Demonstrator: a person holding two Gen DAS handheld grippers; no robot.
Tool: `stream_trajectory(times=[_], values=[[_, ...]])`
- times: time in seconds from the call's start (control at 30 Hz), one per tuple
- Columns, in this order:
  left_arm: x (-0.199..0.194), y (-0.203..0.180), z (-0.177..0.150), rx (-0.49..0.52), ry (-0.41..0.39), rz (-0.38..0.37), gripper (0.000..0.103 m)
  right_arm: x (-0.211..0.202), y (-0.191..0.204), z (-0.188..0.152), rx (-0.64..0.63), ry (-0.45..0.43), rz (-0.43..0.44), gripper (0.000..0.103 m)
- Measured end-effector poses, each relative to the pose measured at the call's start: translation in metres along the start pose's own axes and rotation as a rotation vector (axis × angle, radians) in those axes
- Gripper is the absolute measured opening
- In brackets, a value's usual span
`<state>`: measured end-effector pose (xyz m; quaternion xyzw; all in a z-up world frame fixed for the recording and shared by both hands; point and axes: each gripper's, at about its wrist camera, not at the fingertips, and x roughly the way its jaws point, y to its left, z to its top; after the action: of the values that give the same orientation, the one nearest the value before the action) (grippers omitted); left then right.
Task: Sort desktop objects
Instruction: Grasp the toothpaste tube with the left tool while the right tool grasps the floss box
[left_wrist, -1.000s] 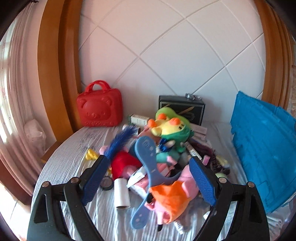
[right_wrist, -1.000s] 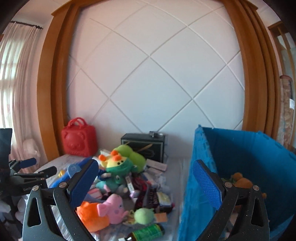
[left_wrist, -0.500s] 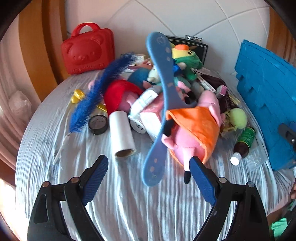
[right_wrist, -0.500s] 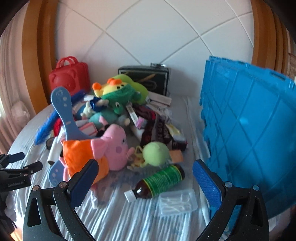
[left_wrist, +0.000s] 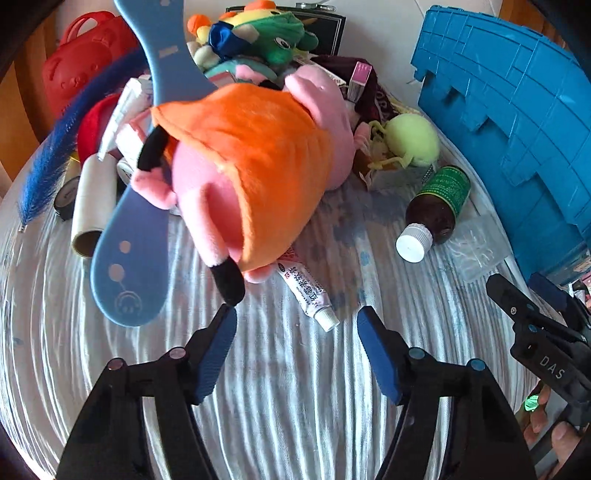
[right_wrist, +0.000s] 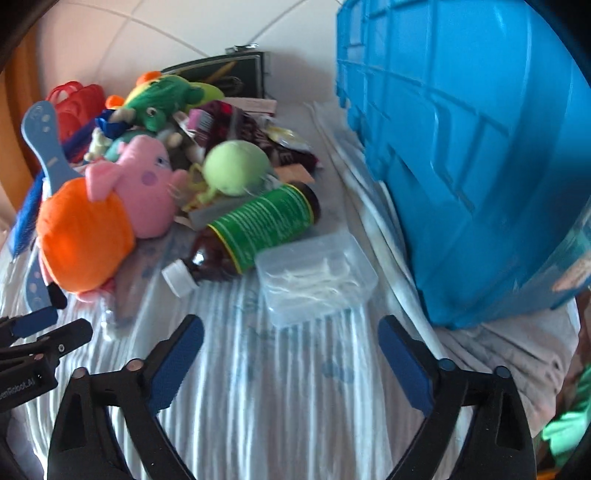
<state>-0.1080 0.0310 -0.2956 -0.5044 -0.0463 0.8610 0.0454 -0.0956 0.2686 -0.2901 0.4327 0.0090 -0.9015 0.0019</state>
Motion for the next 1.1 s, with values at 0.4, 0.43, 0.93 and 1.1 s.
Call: stream_trajectory(times=[0.4,0.43,0.93,1.1], values=[[0.030,0.018,0.018,-0.042,-0.007,0.056,0.038,0.045,-0.013,0.009,0.041,-0.056,-0.071,0.103],[0.029,0.021,0.016,-0.041,-0.006,0.047,0.035,0.050,-0.014,0.011,0.033,-0.058,-0.058,0.102],[0.012,0.014,-0.012,0.029,0.025,0.037,0.028,0.033,0.047,-0.018,-0.166,0.032,0.160,0.103],[0.014,0.007,-0.009,0.052,0.024,0.051,0.022,0.036,0.037,-0.015,-0.130,0.040,0.164,0.102]])
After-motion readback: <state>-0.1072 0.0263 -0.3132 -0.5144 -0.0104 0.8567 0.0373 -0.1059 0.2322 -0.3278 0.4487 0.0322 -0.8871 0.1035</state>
